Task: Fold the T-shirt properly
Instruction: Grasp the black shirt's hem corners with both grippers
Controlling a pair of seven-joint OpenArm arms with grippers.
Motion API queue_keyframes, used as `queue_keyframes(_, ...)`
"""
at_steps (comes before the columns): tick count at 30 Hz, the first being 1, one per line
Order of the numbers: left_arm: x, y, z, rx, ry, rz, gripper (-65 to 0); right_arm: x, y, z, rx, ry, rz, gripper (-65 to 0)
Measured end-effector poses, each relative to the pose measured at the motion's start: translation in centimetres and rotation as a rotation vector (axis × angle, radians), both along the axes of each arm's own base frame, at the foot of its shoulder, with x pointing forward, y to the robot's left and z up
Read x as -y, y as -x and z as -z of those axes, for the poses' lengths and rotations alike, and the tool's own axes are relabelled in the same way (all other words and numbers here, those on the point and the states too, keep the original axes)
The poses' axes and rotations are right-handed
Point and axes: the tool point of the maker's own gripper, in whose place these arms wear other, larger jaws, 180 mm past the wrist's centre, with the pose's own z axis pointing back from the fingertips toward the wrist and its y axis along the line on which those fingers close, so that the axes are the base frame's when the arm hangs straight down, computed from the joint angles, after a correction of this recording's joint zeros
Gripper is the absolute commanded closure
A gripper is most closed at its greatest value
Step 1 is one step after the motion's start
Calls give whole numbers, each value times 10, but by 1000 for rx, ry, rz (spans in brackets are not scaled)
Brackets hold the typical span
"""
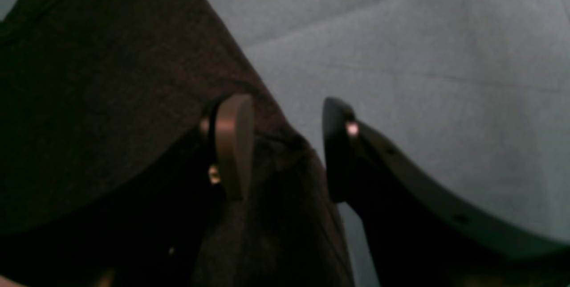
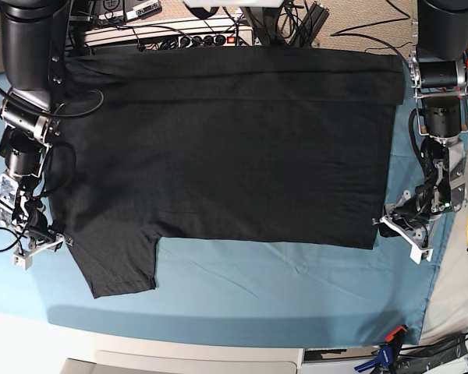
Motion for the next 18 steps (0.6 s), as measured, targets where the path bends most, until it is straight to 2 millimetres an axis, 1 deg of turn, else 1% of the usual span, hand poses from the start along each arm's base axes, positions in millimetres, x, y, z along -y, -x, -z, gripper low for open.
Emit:
queue_keyframes(5, -1, 0, 3, 7, 36, -23, -209, 2, 0, -1, 3, 4, 3, -258)
queue_keyframes(8, 2, -1, 3, 12, 50, -26, -209, 2, 0, -1, 4, 4, 3, -258)
queue_keyframes(11, 12, -4, 3, 22, 69, -22, -209, 2, 0, -1, 3, 4, 3, -258)
queue_keyframes(15, 32, -7, 4, 31, 109, -7, -209, 2, 0, -1, 3, 4, 3, -258)
queue_keyframes(18, 42, -10, 4, 36, 125, -1, -209, 3, 4, 4, -2, 6, 3, -258)
